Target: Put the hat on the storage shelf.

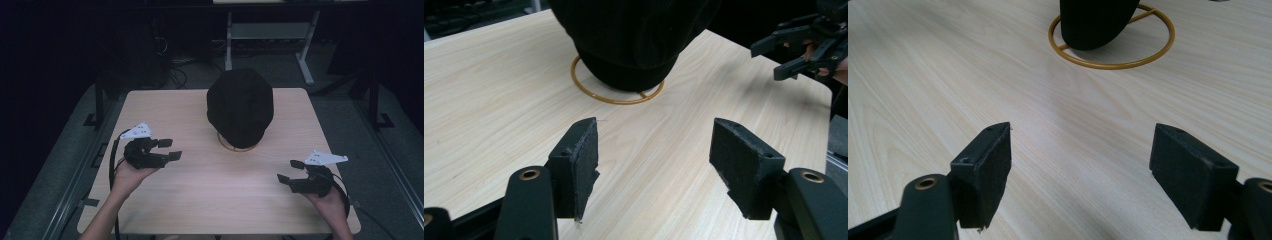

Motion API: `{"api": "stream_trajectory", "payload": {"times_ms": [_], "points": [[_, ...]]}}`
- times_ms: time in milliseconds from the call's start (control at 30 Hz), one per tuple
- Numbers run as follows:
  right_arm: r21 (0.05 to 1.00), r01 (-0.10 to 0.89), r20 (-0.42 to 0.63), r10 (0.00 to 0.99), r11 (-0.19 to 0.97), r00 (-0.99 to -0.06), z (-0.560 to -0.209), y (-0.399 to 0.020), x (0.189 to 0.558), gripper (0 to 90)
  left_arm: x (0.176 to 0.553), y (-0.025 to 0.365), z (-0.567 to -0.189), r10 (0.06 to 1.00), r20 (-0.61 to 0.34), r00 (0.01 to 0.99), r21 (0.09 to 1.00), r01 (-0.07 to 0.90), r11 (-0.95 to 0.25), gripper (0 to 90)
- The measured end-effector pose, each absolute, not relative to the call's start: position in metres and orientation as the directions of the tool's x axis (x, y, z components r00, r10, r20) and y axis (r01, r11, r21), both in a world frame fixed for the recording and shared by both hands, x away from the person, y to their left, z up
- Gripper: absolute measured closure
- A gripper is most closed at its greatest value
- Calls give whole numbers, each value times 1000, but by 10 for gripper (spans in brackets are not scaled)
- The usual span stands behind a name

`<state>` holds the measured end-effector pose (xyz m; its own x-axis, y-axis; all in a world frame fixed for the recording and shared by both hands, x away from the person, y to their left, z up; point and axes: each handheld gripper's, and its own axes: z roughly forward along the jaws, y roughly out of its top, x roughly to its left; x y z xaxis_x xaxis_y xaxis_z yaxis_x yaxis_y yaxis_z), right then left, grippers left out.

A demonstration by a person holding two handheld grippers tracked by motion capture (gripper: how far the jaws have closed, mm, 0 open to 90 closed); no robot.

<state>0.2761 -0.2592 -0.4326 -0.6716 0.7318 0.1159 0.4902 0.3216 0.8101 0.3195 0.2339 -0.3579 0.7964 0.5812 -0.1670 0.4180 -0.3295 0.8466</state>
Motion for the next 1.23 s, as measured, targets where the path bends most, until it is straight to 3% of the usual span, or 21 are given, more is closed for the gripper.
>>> {"api": "stream_trajectory", "payload": {"times_ms": [1000, 1233], "points": [[811, 496, 124, 738, 309, -663, -434, -261, 272, 244, 290, 260, -396, 639, -172, 750, 847, 444, -293, 340], [813, 501, 143, 733, 296, -665, -438, -258, 269, 245, 283, 260, -409, 652, -136, 746, 842, 434, -321, 339]]}}
